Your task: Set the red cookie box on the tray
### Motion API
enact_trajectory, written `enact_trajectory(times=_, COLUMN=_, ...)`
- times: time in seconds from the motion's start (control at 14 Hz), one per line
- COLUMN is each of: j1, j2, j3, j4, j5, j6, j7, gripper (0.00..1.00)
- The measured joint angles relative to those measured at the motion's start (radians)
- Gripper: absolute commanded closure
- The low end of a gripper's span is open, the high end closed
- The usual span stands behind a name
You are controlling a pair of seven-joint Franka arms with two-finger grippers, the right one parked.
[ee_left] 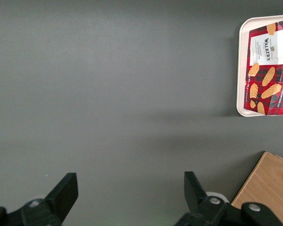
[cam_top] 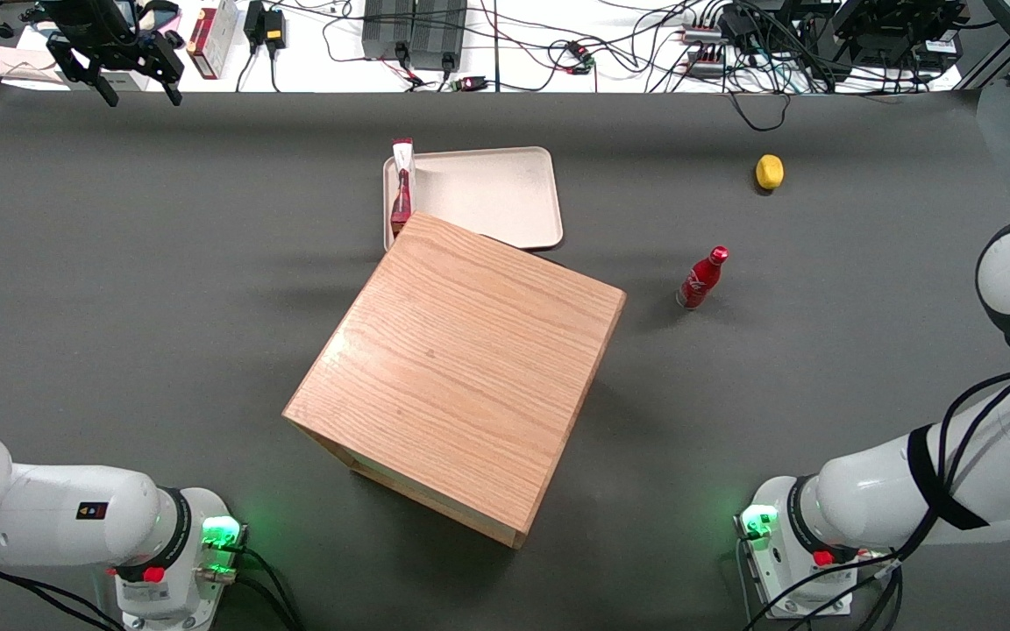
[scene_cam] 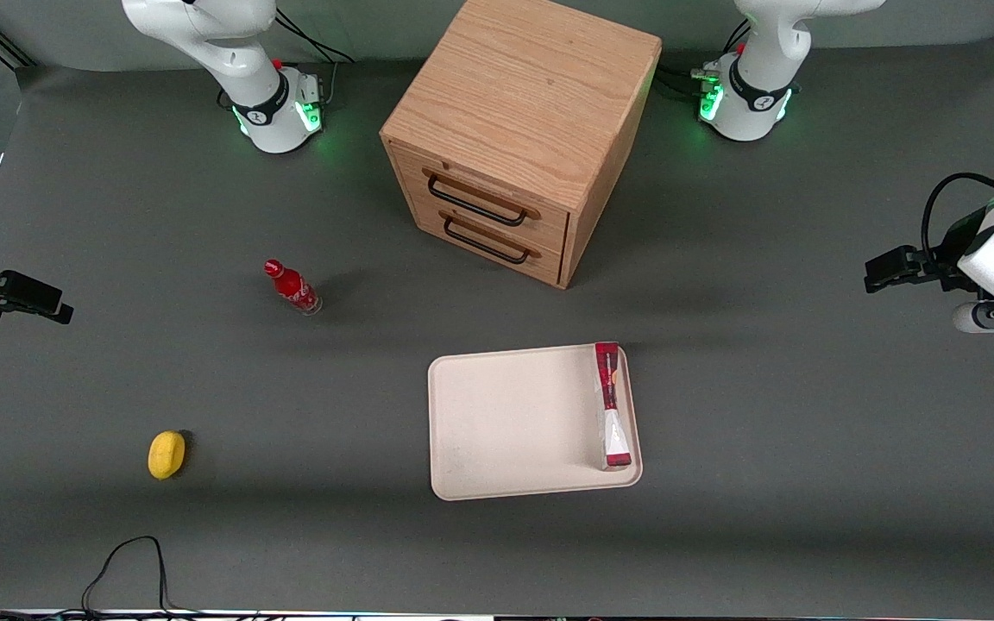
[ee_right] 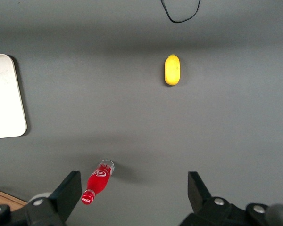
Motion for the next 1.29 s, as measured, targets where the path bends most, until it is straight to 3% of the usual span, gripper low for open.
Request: enact_trajectory(times=1.29, j1=-0.001, j2=-0.002, j3=-0.006, j4=0.018, j5=-0.002, j6=-0.031, j7=0.007, gripper=0.0)
